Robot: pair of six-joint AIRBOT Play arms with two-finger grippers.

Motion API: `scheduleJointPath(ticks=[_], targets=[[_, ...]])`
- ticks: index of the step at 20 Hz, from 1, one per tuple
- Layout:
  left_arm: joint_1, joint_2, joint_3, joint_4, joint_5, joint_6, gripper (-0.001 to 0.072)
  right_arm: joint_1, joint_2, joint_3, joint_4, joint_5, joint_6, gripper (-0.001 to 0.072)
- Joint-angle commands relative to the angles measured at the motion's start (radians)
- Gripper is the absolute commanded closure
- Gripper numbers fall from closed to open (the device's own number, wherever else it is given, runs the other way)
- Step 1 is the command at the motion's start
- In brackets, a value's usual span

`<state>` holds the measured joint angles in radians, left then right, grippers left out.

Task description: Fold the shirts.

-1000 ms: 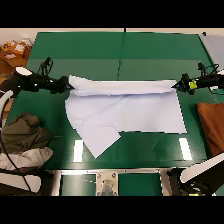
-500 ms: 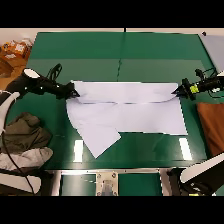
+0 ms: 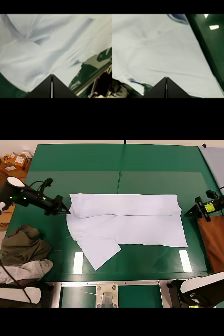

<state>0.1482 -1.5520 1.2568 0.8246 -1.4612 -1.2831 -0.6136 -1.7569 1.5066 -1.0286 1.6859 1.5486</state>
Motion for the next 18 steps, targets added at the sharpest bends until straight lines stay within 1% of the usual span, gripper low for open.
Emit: scheduleJointPath(ticks=[1,2,4,5,6,7,8,9,10,12,14,16,18], targets=[[0.02,0.121,-0.051,0.117,-0.09,-0.028,0.0679,-0.02,0.213,-0.204,-0.035,-0.103,-0.024,0.0699],[0.02,0.186,-0.108,0.13,-0.062,-0.031,0.0678,-0.024,0.303,-0.299,-0.052,-0.15,-0.036,0.0699],[0.02,0.361,-0.293,0.13,0.021,-0.055,0.0679,-0.032,0.503,-0.52,-0.088,-0.233,-0.034,0.0698],[0.015,0.448,-0.39,0.129,0.061,-0.064,0.0678,-0.042,0.599,-0.632,-0.095,-0.259,-0.034,0.0676],[-0.002,0.535,-0.492,0.13,0.108,-0.088,0.0678,-0.051,0.671,-0.723,-0.094,-0.267,-0.034,0.0601],[-0.031,0.603,-0.575,0.13,0.144,-0.111,0.0677,-0.052,0.731,-0.808,-0.09,-0.272,-0.033,0.0477],[-0.076,0.659,-0.651,0.126,0.176,-0.132,0.064,-0.052,0.772,-0.877,-0.087,-0.284,-0.026,0.031],[-0.13,0.688,-0.708,0.124,0.211,-0.168,0.0387,-0.052,0.795,-0.926,-0.087,-0.299,0.002,0.0169],[-0.195,0.691,-0.756,0.123,0.251,-0.226,0.0205,-0.052,0.802,-0.963,-0.075,-0.319,0.018,0.016],[-0.314,0.685,-0.838,0.113,0.371,-0.283,0.0209,-0.052,0.801,-1.017,-0.051,-0.354,0.019,0.016],[-0.407,0.684,-0.893,0.079,0.52,-0.315,0.0209,-0.052,0.8,-1.06,-0.051,-0.42,0.022,0.016],[-0.476,0.683,-0.919,0.07,0.644,-0.355,0.0209,-0.052,0.8,-1.093,-0.045,-0.492,0.067,0.016],[-0.522,0.672,-0.937,0.06,0.739,-0.382,0.0211,-0.052,0.8,-1.115,-0.041,-0.555,0.106,0.016]])
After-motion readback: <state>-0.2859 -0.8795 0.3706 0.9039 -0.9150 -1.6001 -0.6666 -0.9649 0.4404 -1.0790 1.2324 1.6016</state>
